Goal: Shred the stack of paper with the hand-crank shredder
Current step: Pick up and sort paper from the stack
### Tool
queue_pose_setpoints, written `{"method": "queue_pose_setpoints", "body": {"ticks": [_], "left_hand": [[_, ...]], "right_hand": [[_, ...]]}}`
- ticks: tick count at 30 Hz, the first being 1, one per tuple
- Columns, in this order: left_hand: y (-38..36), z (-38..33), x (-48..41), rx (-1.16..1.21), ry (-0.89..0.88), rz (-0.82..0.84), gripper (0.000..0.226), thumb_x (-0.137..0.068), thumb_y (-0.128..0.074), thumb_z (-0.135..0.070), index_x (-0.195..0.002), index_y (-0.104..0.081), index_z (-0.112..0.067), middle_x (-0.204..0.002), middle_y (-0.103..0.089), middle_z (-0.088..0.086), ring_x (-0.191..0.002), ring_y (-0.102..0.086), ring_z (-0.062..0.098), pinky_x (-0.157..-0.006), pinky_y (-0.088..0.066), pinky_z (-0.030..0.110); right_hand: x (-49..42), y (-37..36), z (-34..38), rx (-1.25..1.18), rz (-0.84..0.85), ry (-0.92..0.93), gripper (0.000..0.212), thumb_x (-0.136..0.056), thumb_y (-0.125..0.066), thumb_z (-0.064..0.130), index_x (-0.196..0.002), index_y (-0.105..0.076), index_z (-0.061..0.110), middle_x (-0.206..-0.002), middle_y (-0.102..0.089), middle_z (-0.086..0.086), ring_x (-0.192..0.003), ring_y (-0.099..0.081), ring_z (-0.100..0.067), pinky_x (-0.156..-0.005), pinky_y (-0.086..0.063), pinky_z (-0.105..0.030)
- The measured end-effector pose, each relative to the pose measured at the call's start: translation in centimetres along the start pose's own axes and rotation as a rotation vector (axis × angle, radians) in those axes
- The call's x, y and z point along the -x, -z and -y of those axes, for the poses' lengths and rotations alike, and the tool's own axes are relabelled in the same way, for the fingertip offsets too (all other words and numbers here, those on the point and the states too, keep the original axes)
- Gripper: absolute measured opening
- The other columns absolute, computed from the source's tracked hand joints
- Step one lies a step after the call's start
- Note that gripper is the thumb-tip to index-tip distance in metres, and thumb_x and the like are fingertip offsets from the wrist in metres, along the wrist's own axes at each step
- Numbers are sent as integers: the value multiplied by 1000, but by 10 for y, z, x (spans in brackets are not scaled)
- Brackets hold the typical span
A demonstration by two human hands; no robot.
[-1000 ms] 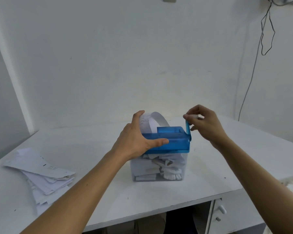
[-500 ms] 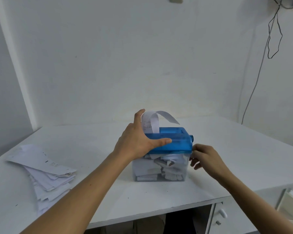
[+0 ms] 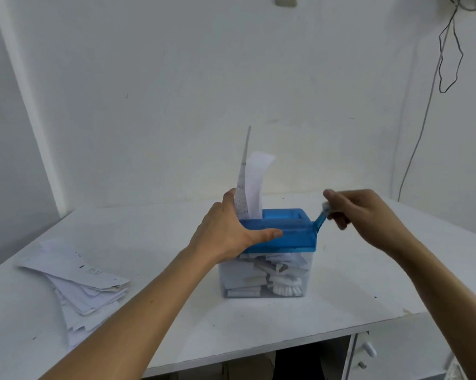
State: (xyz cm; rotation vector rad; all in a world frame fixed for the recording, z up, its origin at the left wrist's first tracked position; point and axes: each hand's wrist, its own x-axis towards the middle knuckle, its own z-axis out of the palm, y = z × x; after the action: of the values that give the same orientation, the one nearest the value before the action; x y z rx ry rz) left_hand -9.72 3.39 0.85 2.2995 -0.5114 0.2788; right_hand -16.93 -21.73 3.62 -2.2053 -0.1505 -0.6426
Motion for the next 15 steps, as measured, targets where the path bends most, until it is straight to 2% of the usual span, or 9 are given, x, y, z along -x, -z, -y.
{"method": "queue_pose_setpoints", "body": {"ticks": [3, 6, 11, 15], "left_hand": [[-1, 1, 0, -2, 3, 0, 136, -35, -63, -100, -149, -29, -33, -142, -49, -9, -126, -52, 21, -96, -57, 45], [-2, 3, -1, -10, -2, -8, 131, -38, -65, -97, -147, -30, -32, -140, -49, -9, -125, -52, 20, -94, -58, 44], [0, 3, 0, -18, 5, -22, 133, -33, -61, -101, -142, -35, -30, -132, -52, -10, -118, -54, 18, -91, -59, 42], [-1, 2, 1, -34, 13, -28, 123, -40, -66, -96, -139, -37, -30, -130, -52, -10, -117, -54, 17, -92, -58, 41]], "right_hand": [[-27, -14, -4, -40, -99, -3, 39, -101, -49, 44, -89, -66, 10, -73, -66, -5, -61, -58, -16, -59, -53, -29], [-49, -27, -9, -183, -202, -51, 27, -100, -58, 35, -98, -57, 7, -81, -67, -4, -57, -58, -10, -53, -52, -25], [-63, -49, -29, -249, -257, -208, 35, -92, -70, 39, -80, -67, 6, -67, -68, -1, -52, -56, -9, -49, -49, -20], [-56, -70, -51, -168, -256, -320, 46, -90, -71, 44, -63, -59, 9, -54, -59, 1, -47, -51, -10, -48, -43, -22]]}}
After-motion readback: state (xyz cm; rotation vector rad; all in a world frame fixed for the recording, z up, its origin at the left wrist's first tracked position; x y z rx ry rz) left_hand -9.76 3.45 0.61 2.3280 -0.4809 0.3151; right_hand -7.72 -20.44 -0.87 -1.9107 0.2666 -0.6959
